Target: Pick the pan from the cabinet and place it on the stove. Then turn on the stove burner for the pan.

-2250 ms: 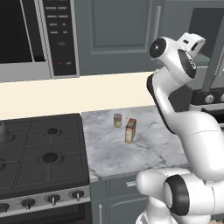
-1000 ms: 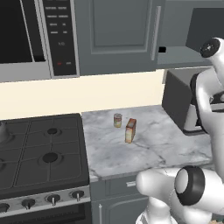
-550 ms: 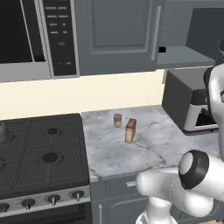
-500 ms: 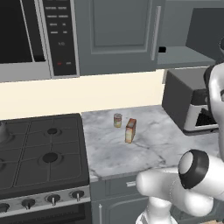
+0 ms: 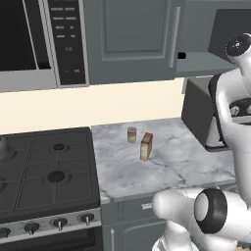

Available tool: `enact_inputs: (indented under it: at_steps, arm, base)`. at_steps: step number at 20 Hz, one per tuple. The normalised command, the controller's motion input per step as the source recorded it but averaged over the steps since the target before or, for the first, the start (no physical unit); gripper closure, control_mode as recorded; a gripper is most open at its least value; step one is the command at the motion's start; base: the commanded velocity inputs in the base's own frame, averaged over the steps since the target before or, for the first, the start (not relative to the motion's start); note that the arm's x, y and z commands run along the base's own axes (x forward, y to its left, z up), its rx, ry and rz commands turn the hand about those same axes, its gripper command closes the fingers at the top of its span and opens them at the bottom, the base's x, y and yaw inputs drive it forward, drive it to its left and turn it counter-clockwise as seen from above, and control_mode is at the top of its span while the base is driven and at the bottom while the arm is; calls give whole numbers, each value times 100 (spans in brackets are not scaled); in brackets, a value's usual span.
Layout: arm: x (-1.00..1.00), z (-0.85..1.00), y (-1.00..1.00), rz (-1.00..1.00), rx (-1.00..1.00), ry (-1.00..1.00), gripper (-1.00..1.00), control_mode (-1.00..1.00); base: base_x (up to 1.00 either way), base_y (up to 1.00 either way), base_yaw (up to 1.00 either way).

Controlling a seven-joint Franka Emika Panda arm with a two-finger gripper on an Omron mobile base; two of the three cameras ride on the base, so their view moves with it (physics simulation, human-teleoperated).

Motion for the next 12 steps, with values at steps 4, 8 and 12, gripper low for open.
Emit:
enact_inputs:
  at_steps: [4,8,12]
  arm:
    - [-2,-1,100,6,1,-28,-100,-100]
    - [-1,-5,98,17,3,-40,-100,-100]
    - [0,-13,90,26,6,-45,-100,-100]
  base:
    - [0,0,0]
    - [0,0,0]
    - [0,0,0]
